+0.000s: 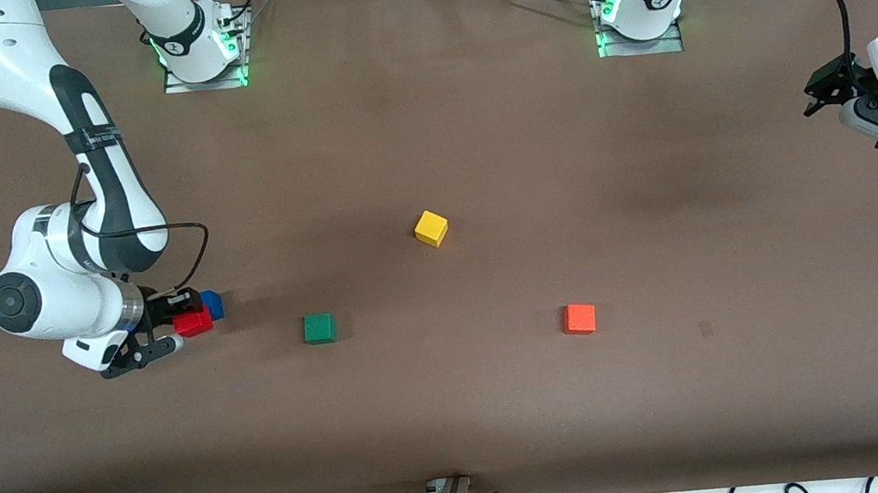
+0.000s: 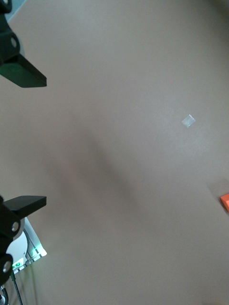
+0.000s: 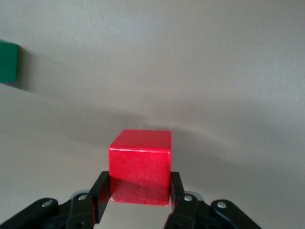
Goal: Pass red block to right arm, stack on blue
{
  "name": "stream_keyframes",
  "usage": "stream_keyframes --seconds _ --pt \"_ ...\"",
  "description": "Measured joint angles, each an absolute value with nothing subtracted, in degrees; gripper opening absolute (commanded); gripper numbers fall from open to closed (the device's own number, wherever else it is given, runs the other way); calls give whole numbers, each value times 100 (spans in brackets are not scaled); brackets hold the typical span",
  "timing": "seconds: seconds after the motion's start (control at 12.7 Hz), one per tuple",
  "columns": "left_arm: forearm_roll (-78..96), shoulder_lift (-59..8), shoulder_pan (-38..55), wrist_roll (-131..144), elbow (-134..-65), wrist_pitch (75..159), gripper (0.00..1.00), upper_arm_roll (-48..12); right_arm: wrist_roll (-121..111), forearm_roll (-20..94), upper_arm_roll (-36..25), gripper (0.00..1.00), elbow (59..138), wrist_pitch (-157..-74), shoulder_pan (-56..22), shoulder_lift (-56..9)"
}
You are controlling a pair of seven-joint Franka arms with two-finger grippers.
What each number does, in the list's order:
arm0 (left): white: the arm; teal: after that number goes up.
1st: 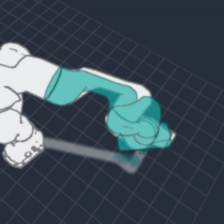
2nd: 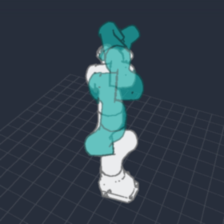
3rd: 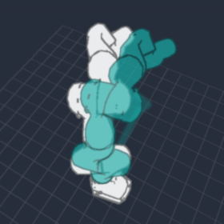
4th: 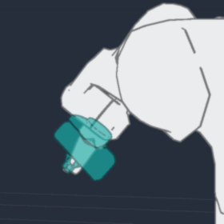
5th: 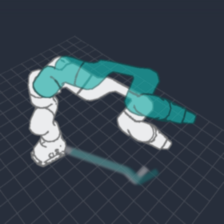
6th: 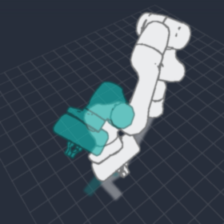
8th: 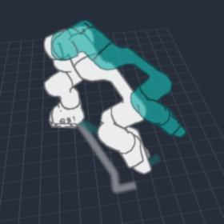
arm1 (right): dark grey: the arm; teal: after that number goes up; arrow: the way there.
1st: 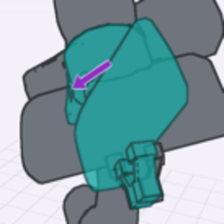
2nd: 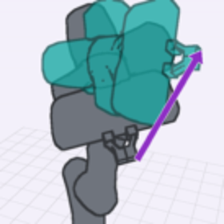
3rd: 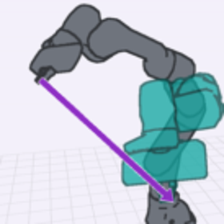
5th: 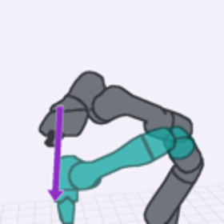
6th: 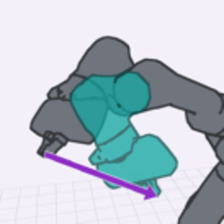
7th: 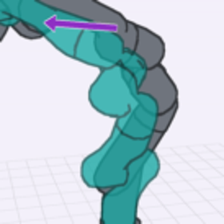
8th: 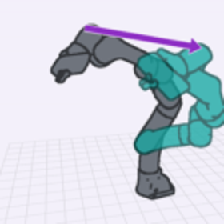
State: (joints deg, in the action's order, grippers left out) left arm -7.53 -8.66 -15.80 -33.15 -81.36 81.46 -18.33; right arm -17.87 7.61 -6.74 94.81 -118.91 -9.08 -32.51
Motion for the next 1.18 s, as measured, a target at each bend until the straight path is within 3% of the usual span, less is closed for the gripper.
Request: stream_keyframes --seconds 0.32,0.71,1.18 --pt "-707 -581 -1129 -3082 -8597 8784 100 -900 -1787 761 -673 0 9650 -11893 -908 -3203" --pt "-379 78 -719 -771 -9068 9011 100 -882 -1786 761 -673 0 9767 -11893 -908 -3137" --pt "-72 193 -704 -129 -9277 9113 100 -780 -1786 761 -685 0 9913 -11894 -906 -3012"
